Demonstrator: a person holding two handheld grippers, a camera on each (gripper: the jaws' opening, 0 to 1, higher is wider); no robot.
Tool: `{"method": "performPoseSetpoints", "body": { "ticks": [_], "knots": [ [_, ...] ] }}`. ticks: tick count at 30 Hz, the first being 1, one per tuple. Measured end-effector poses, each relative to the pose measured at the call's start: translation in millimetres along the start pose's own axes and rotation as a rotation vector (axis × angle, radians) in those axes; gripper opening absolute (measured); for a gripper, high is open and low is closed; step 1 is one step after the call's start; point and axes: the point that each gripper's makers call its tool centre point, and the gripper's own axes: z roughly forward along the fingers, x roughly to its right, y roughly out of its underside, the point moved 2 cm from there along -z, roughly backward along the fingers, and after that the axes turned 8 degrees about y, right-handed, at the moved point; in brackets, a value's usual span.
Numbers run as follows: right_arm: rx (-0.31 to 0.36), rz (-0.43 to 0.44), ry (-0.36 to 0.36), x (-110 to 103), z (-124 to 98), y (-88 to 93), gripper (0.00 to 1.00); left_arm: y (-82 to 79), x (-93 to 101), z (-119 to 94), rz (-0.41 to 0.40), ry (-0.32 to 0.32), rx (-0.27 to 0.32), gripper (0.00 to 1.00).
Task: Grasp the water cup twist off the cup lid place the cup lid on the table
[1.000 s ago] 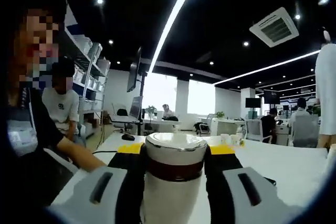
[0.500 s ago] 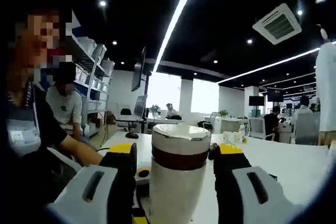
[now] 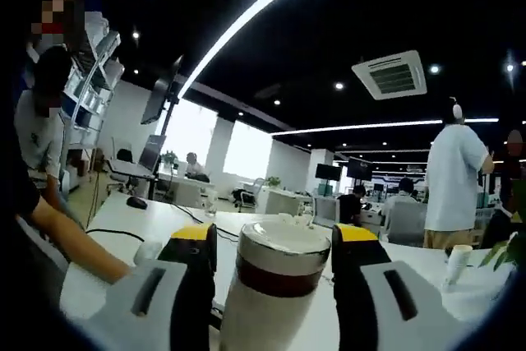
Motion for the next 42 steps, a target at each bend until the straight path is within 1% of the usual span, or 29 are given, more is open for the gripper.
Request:
{"method": "performPoseSetpoints", "body": {
  "ticks": [2,3,6,10,12,14,17,19,20,22,24,26,27,29,30,32,34,35,36,37,39,40,42],
  "knots": [
    [-0.005,-0.002,0.001,2.6,0.3,3.4,0.49,0.2,0.1,-0.1,0.002,-0.001,-0.001,0.49],
    [-0.010,-0.003,0.002,4.6,-0.3,4.8,0.49,0.2,0.1,-0.2,0.002,-0.001,-0.001,0.49],
    [-0.009,0.025,-0.030,6.9,0.3,5.3,0.48,0.4,0.3,-0.2,0.007,-0.003,-0.002,0.49],
    [0.005,0.096,-0.146,6.2,2.0,5.4,0.48,0.4,0.5,-0.3,0.007,-0.002,-0.002,0.49],
    [0.013,0.140,-0.239,6.7,3.1,6.5,0.48,0.4,0.5,-0.4,0.005,-0.001,-0.002,0.49],
    [0.030,0.152,-0.346,5.2,2.1,6.6,0.48,0.3,0.6,-0.3,0.006,0.002,-0.001,0.49],
    [0.042,0.148,-0.452,3.7,0.6,7.1,0.48,0.1,1.1,0.0,0.011,0.006,-0.001,0.49],
    [0.050,0.121,-0.497,2.8,0.0,8.5,0.48,0.1,1.4,0.1,0.012,0.007,-0.001,0.49],
    [0.052,0.129,-0.507,3.4,0.2,8.1,0.48,0.0,1.6,0.1,0.012,0.008,-0.001,0.49],
    [0.056,0.140,-0.521,2.6,0.9,8.9,0.48,0.1,-0.1,-0.6,0.010,0.009,0.000,0.49],
    [0.060,0.154,-0.519,1.6,0.7,8.8,0.48,0.2,-2.0,-1.4,0.010,0.009,0.000,0.49],
    [0.013,0.205,-0.476,1.1,-2.4,13.1,0.48,0.2,-2.2,-1.4,0.013,0.010,-0.001,0.49],
    [0.001,0.194,-0.441,2.2,-4.2,15.0,0.50,0.1,-2.0,-1.3,0.015,0.010,0.000,0.49],
    [0.028,0.178,-0.350,3.9,-8.9,12.6,0.57,0.3,-4.2,-2.3,0.014,0.009,-0.001,0.49],
    [0.037,0.159,-0.305,2.4,-11.3,11.3,0.59,0.4,-2.3,-1.6,0.015,0.009,-0.001,0.49],
    [0.044,0.083,-0.236,-4.6,-15.3,8.4,0.60,0.3,1.3,-0.2,0.016,0.008,-0.002,0.49],
    [0.050,0.001,-0.151,-10.9,-16.4,3.1,0.61,0.3,1.0,-0.3,0.016,0.007,-0.002,0.49],
    [0.048,-0.027,-0.096,-12.7,-15.8,1.3,0.62,0.4,-1.1,-1.2,0.016,0.007,-0.003,0.49],
    [0.029,-0.043,-0.034,-14.0,-15.8,2.4,0.62,0.4,-1.9,-1.6,0.015,0.005,-0.003,0.49],
    [0.024,-0.044,0.008,-13.5,-15.2,1.9,0.62,0.4,-2.0,-1.6,0.017,0.004,-0.004,0.49],
    [0.011,-0.086,0.045,-12.7,-14.0,1.8,0.62,0.5,-3.4,-2.1,0.018,0.003,-0.005,0.49],
    [0.024,-0.090,0.059,-12.9,-13.1,-0.5,0.62,0.6,-4.9,-2.6,0.018,0.003,-0.005,0.49],
    [0.027,-0.102,0.078,-10.1,-11.7,-2.8,0.60,0.7,-6.0,-2.9,0.020,0.002,-0.006,0.49]
  ]
}}
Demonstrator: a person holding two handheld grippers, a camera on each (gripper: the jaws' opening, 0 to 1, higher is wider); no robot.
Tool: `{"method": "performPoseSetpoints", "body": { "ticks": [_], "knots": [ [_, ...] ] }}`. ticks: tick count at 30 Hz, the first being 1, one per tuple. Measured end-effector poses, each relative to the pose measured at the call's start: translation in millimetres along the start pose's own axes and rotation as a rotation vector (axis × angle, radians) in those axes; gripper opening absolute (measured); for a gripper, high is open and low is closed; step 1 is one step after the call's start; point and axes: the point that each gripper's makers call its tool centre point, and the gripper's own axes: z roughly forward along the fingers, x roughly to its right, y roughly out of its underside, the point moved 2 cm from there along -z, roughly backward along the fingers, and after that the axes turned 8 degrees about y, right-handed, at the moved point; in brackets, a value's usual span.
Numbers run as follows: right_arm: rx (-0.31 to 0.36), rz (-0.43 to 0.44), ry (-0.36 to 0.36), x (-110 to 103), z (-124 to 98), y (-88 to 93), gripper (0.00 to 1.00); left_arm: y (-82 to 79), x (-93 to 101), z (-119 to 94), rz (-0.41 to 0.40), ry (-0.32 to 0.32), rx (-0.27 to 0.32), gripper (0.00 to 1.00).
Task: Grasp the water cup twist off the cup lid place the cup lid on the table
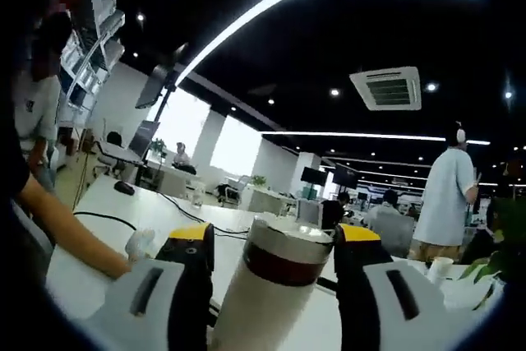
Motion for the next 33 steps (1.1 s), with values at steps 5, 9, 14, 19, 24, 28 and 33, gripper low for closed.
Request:
{"method": "performPoseSetpoints", "body": {
  "ticks": [5,9,14,19,24,28,33],
  "knots": [
    [-0.015,-0.013,0.023,10.5,5.1,2.1,0.53,0.0,2.1,1.1,0.003,0.000,-0.002,0.49],
    [-0.056,0.130,-0.011,12.7,7.5,10.5,0.48,-0.1,3.6,1.9,0.004,0.000,-0.004,0.49],
    [-0.014,0.134,-0.102,12.6,8.0,9.8,0.48,0.1,2.5,1.1,0.003,0.001,-0.004,0.49],
    [0.049,0.181,-0.313,12.3,10.2,10.0,0.48,0.2,3.8,1.6,0.002,0.003,-0.004,0.49],
    [0.070,0.222,-0.526,11.2,11.4,11.6,0.48,0.8,-2.0,-0.6,0.003,0.006,-0.004,0.49],
    [0.077,0.239,-0.576,11.8,14.4,13.0,0.48,0.9,-2.0,-0.5,0.001,0.006,-0.004,0.49],
    [0.028,0.314,-0.490,13.9,10.4,17.8,0.49,1.0,-3.7,-1.1,0.005,0.008,-0.003,0.49]
  ]
}}
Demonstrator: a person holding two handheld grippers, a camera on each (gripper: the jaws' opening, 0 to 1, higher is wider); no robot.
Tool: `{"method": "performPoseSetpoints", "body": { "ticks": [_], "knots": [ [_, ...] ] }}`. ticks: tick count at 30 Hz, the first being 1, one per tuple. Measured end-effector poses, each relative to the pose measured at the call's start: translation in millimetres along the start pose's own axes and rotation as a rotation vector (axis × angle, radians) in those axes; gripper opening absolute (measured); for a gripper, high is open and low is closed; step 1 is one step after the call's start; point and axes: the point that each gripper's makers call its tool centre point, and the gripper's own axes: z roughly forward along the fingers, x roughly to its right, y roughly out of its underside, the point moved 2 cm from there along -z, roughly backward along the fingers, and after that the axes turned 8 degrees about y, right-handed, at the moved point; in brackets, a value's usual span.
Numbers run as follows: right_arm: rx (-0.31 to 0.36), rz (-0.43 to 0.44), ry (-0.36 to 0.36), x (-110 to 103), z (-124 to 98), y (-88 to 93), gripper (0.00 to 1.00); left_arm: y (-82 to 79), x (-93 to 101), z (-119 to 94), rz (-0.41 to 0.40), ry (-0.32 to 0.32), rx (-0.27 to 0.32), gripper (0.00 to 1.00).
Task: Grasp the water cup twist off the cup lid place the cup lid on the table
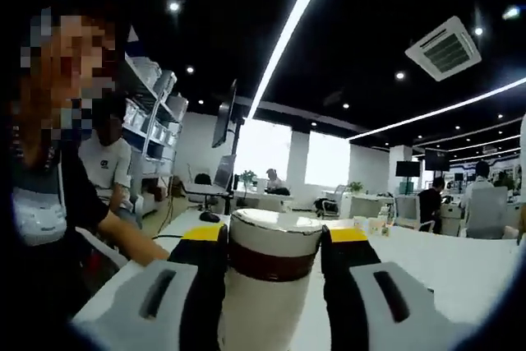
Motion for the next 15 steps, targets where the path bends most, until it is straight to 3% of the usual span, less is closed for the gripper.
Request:
{"method": "performPoseSetpoints", "body": {
  "ticks": [1,2,3,4,8,9,12,15],
  "knots": [
    [-0.001,-0.007,0.041,0.6,-2.4,1.0,0.52,0.5,-4.9,-2.1,-0.002,0.000,0.000,0.49],
    [0.013,-0.004,0.128,2.6,-5.3,0.7,0.57,1.0,-10.2,-4.3,-0.002,0.000,0.000,0.49],
    [-0.017,-0.017,0.211,5.6,-6.9,4.2,0.60,0.9,-8.3,-3.6,0.000,-0.001,0.000,0.49],
    [-0.026,-0.071,0.255,2.0,-8.9,4.7,0.61,0.9,-7.1,-3.1,-0.001,-0.001,0.000,0.49],
    [0.005,-0.209,0.353,-21.1,-3.3,-5.2,0.63,1.5,-12.8,-5.3,-0.001,-0.003,-0.002,0.49],
    [0.002,-0.218,0.375,-22.4,-2.1,-6.4,0.63,1.7,-14.5,-6.0,0.000,-0.004,-0.002,0.49],
    [0.016,-0.179,0.537,-16.0,-2.8,-11.0,0.62,2.1,-17.9,-7.5,0.001,-0.006,-0.004,0.49],
    [0.023,-0.266,0.584,-15.0,-0.8,-17.8,0.62,1.9,-9.7,-4.1,0.006,-0.008,-0.008,0.49]
  ]
}}
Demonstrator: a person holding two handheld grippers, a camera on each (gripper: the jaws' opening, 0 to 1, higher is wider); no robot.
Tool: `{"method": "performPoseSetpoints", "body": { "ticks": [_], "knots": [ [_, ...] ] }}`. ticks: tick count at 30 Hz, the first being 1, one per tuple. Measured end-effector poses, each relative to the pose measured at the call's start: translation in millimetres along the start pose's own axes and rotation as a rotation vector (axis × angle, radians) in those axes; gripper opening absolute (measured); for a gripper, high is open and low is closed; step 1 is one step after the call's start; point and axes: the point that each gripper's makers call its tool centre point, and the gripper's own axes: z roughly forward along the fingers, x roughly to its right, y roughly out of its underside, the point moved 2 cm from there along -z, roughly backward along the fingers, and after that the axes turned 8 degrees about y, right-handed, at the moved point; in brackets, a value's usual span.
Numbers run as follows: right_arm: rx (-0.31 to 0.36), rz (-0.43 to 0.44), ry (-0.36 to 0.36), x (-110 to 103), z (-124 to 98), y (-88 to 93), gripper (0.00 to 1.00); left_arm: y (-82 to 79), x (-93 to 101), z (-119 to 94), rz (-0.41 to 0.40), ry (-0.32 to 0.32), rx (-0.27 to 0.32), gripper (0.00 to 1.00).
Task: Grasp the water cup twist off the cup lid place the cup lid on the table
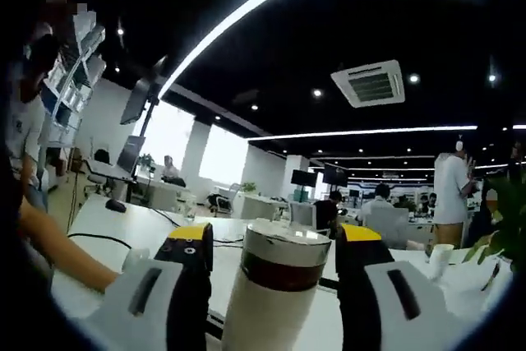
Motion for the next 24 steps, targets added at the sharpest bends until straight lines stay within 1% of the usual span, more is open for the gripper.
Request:
{"method": "performPoseSetpoints", "body": {
  "ticks": [2,3,5,8,9,11,13,15,18,20,21,24],
  "knots": [
    [-0.006,-0.003,-0.002,0.7,2.9,0.8,0.60,0.0,2.2,0.9,0.002,0.000,-0.002,0.49],
    [-0.022,0.000,0.007,4.8,4.6,3.1,0.59,0.0,3.2,1.3,0.003,0.000,-0.002,0.49],
    [-0.034,0.021,0.010,9.6,7.7,5.9,0.56,-0.1,5.7,2.3,0.004,0.000,-0.003,0.49],
    [-0.042,0.075,0.008,12.7,12.2,8.4,0.57,-0.2,8.1,3.4,0.005,-0.001,-0.004,0.49],
    [-0.045,0.078,-0.001,10.2,13.1,9.1,0.55,-0.2,9.1,3.8,0.005,0.000,-0.005,0.49],
    [-0.034,0.059,-0.041,3.9,13.5,7.8,0.50,-0.5,11.4,4.7,0.006,0.000,-0.006,0.49],
    [-0.033,0.041,-0.046,4.4,13.7,7.1,0.50,-0.6,13.7,5.7,0.006,0.000,-0.006,0.49],
    [-0.031,0.045,-0.093,4.6,13.4,6.5,0.50,-0.8,15.9,6.5,0.007,0.001,-0.007,0.49],
    [-0.016,0.085,-0.204,1.0,13.4,5.9,0.50,-1.0,19.3,7.9,0.005,0.002,-0.007,0.49],
    [0.001,0.113,-0.294,-1.0,13.0,5.9,0.50,-1.2,21.1,8.6,0.005,0.003,-0.007,0.49],
    [0.007,0.122,-0.323,-0.6,13.2,6.1,0.50,-1.2,21.9,8.9,0.004,0.004,-0.007,0.49],
    [0.001,0.196,-0.427,0.8,14.8,6.7,0.49,-1.0,21.9,8.8,0.002,0.005,-0.007,0.49]
  ]
}}
